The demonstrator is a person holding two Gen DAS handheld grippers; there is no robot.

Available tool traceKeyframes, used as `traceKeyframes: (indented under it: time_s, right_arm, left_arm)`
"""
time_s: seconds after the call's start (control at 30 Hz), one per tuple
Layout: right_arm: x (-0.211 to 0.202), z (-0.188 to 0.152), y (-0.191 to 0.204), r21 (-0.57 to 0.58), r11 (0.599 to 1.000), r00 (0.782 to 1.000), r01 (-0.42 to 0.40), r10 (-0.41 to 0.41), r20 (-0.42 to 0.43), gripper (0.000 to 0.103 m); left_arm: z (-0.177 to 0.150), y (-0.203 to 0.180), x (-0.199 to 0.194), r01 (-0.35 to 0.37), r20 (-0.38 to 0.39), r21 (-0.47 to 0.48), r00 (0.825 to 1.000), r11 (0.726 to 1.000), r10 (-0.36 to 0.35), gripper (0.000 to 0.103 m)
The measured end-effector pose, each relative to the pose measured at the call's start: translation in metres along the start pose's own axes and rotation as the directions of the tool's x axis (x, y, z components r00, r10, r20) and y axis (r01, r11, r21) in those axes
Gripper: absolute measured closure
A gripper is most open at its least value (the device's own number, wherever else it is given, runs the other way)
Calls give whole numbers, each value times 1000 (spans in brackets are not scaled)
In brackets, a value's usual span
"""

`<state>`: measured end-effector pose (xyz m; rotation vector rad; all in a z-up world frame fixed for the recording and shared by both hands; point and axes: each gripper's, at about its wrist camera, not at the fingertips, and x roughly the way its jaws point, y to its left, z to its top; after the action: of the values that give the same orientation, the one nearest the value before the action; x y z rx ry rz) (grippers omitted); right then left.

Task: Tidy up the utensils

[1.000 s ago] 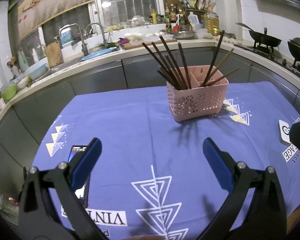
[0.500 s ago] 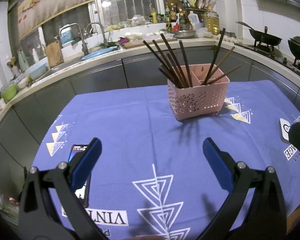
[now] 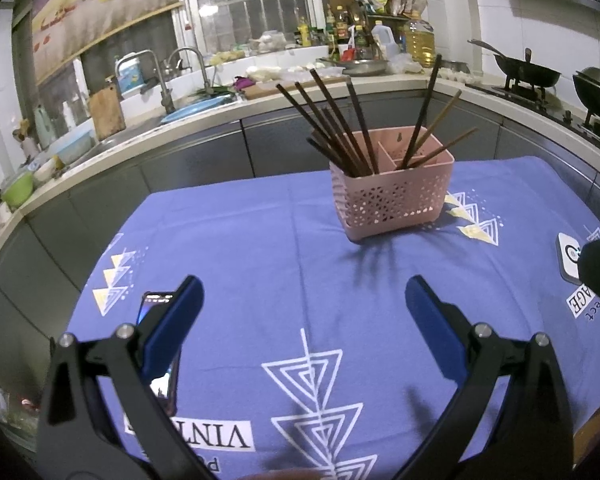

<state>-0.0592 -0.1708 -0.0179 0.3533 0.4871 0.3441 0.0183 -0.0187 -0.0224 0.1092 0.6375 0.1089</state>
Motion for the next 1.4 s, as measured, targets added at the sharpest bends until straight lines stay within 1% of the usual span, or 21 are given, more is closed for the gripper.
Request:
traceKeyframes:
  time_s: [0.33, 0.37, 0.4, 0.5, 1.0, 1.03, 1.17, 1.4]
  right_arm:
    - [-2, -1, 4, 2, 1000, 1000, 2, -2, 1, 27]
    - [1, 3, -1, 4, 1000, 1000, 1, -1, 0, 27]
    - [-2, -1, 3, 4, 1000, 1000, 1, -1, 1, 27]
    - [1, 4, -1, 3, 1000, 1000, 1, -1, -1, 27]
    - [0, 4, -2, 3, 1000, 1000, 1, -1, 0, 27]
    - [-2, 1, 2, 3, 1000, 1000, 2, -2, 0, 27]
    - [0, 5, -2, 2, 1000, 1000, 1, -1, 0, 27]
    - [-5, 5, 4, 3, 1000, 1000, 20, -20, -4, 27]
  left_arm:
    - [3, -9, -2, 4, -3, 21, 1000, 1000, -4, 6]
    - [3, -9, -2, 4, -3, 20, 1000, 1000, -4, 6]
    - [3, -9, -2, 4, -3, 20, 1000, 1000, -4, 6]
    - [3, -9, -2, 4, -3, 19, 1000, 1000, -4, 6]
    - [3, -11, -1, 5, -3, 21, 1000, 1000, -4, 6]
    - [3, -12, 0, 6, -3, 23, 1000, 1000, -6, 6]
    - [2, -12, 0, 3, -3, 23, 1000, 1000, -3, 6]
    - [7, -16, 3, 31, 3, 22, 1000, 999, -31, 6]
